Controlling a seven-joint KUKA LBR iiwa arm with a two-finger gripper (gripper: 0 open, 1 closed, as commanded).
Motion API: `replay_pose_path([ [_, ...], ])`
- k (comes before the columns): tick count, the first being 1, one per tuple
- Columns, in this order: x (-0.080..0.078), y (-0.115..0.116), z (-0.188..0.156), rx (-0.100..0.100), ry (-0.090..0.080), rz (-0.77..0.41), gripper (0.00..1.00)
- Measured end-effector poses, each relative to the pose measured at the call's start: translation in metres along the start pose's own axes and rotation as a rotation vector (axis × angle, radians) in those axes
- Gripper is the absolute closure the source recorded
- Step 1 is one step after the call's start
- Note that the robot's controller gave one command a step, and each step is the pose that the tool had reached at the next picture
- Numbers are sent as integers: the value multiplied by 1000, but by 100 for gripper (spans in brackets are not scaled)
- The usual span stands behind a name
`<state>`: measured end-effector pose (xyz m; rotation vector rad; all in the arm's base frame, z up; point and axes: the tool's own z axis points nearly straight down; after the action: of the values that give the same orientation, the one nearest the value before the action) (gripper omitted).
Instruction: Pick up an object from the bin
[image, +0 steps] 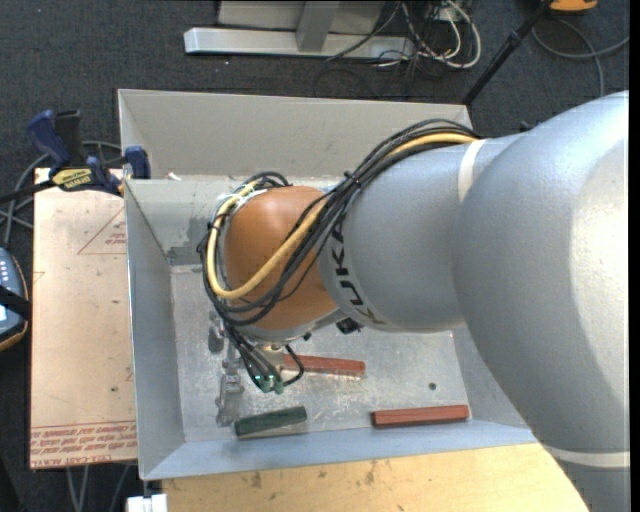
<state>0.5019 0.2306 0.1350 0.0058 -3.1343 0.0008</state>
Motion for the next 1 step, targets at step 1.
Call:
replay_pose_path([
  [1, 2, -60, 66, 0, -4, -250, 0],
])
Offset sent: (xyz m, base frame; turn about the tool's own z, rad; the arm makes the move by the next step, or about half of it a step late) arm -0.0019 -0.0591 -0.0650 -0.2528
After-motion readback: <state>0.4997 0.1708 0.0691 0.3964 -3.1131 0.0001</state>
